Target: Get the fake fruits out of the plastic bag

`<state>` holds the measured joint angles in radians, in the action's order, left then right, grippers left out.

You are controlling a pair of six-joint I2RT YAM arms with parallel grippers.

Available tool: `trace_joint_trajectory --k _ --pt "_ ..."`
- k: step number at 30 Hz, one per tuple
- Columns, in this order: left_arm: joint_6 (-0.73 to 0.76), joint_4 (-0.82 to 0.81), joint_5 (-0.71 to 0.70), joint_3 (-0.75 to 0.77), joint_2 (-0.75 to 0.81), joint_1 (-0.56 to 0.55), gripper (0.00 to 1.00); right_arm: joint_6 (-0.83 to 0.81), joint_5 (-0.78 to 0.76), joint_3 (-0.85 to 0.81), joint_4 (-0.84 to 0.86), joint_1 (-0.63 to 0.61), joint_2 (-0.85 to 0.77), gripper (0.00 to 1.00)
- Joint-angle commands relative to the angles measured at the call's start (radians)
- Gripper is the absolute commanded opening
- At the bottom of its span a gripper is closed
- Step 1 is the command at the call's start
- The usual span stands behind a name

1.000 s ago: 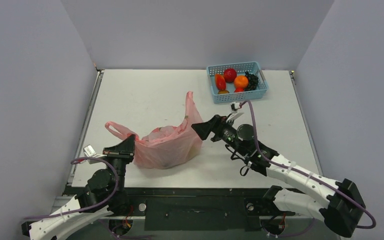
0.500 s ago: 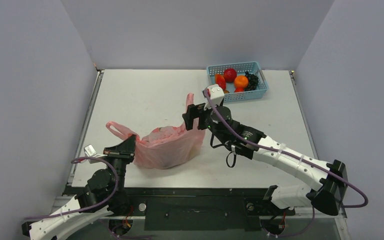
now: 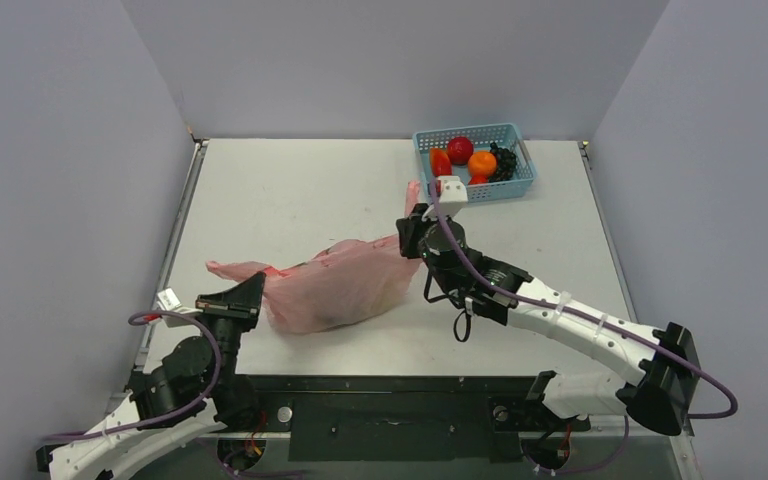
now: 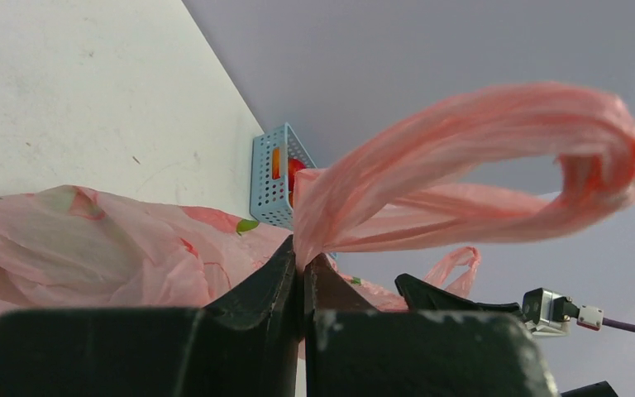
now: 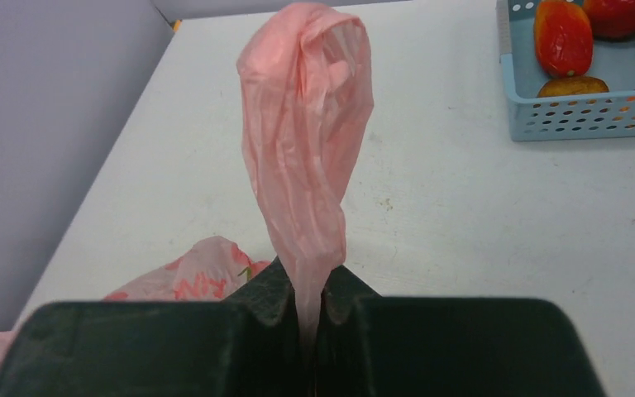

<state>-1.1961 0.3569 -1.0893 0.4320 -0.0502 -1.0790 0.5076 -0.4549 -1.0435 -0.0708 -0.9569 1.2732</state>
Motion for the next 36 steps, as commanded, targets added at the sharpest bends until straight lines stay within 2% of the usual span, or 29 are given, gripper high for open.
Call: trace_joint_trajectory --k 1,4,9,12,14,15,17,19,23,26,29,30,31,32,33,34,36 --pt "-0.041 0.091 -0.098 0.045 0.043 0.01 0.0 0.078 -0.087 0.055 0.113 0.091 -0.084 0.0" --pt "0.005 0.065 -0.065 0.047 0.044 0.01 0.0 0.074 -0.041 0.041 0.135 0.09 -0.062 0.0" --pt "0.073 0.113 0.01 0.124 0.045 0.008 0.01 0.022 0.039 -0.003 0.161 0.096 -0.018 0.0" --pt "0.15 0.169 0.1 0.19 0.022 0.008 0.17 -0.037 0.104 -0.028 0.173 0.097 0.006 0.0" --pt "0.203 0.238 0.184 0.264 -0.01 0.007 0.26 -0.072 0.18 -0.043 0.175 0.104 0.021 0.0" --pt "0.23 0.278 0.251 0.323 -0.02 0.006 0.27 -0.081 0.2 -0.048 0.176 0.107 0.024 0.0" --pt "0.32 0.356 0.336 0.417 -0.045 0.005 0.28 -0.102 0.264 -0.06 0.177 0.121 0.038 0.0" --pt "0.34 0.444 0.382 0.52 -0.065 0.002 0.27 -0.133 0.331 -0.07 0.177 0.129 0.046 0.0" --pt "0.453 0.516 0.433 0.721 -0.152 -0.036 0.27 -0.211 0.456 -0.087 0.178 0.131 0.049 0.0" --pt "0.506 0.589 0.385 0.929 -0.288 -0.16 0.29 -0.261 0.564 -0.11 0.164 0.133 0.058 0.0" --pt "0.558 0.722 0.233 1.112 -0.492 -0.334 0.35 -0.287 0.625 -0.124 0.153 0.134 0.059 0.0" --pt "0.562 0.754 0.152 1.196 -0.529 -0.446 0.37 -0.294 0.645 -0.125 0.15 0.134 0.057 0.0" --pt "0.568 0.81 0.108 1.238 -0.584 -0.503 0.38 -0.3 0.655 -0.126 0.148 0.135 0.056 0.0" --pt "0.565 0.869 0.019 1.308 -0.607 -0.621 0.39 -0.305 0.678 -0.127 0.144 0.135 0.055 0.0" --pt "0.535 0.904 -0.031 1.342 -0.639 -0.676 0.39 -0.314 0.698 -0.128 0.141 0.135 0.053 0.0" --pt "0.524 0.949 -0.11 1.388 -0.65 -0.782 0.39 -0.319 0.708 -0.129 0.137 0.136 0.052 0.0" --pt "0.577 0.952 -0.206 1.399 -0.662 -0.915 0.39 -0.329 0.724 -0.129 0.133 0.135 0.05 0.0"
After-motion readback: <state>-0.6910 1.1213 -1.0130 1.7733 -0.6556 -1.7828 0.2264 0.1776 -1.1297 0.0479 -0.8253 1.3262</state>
